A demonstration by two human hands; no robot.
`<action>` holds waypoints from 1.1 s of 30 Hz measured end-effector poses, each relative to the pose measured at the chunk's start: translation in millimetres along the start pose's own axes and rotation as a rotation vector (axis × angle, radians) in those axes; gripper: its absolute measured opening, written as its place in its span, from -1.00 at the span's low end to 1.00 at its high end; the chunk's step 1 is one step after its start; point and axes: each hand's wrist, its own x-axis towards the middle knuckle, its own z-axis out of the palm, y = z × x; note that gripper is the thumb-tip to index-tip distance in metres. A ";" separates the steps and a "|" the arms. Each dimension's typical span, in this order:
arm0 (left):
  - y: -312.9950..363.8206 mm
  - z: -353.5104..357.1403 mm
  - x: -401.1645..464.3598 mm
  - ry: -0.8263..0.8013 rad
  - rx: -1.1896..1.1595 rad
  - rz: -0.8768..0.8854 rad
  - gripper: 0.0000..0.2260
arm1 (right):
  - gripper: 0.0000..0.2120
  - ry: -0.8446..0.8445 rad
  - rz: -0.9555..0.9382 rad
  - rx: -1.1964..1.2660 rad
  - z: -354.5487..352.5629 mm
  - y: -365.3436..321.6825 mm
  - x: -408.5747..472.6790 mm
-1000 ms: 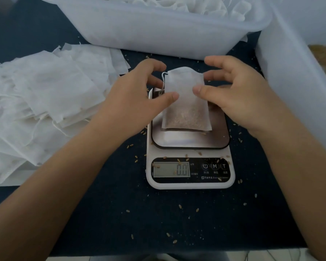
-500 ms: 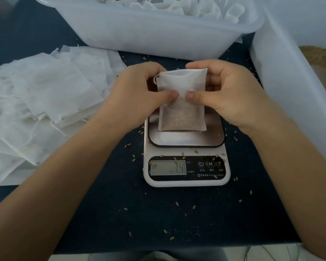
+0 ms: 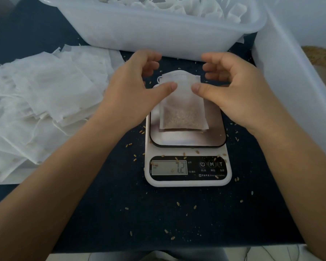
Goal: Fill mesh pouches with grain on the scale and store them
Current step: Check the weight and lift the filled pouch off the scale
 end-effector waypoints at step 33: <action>-5.1 -3.2 -1.3 -0.021 0.046 0.016 -0.58 | -0.51 -0.023 0.013 -0.026 -1.0 2.3 3.1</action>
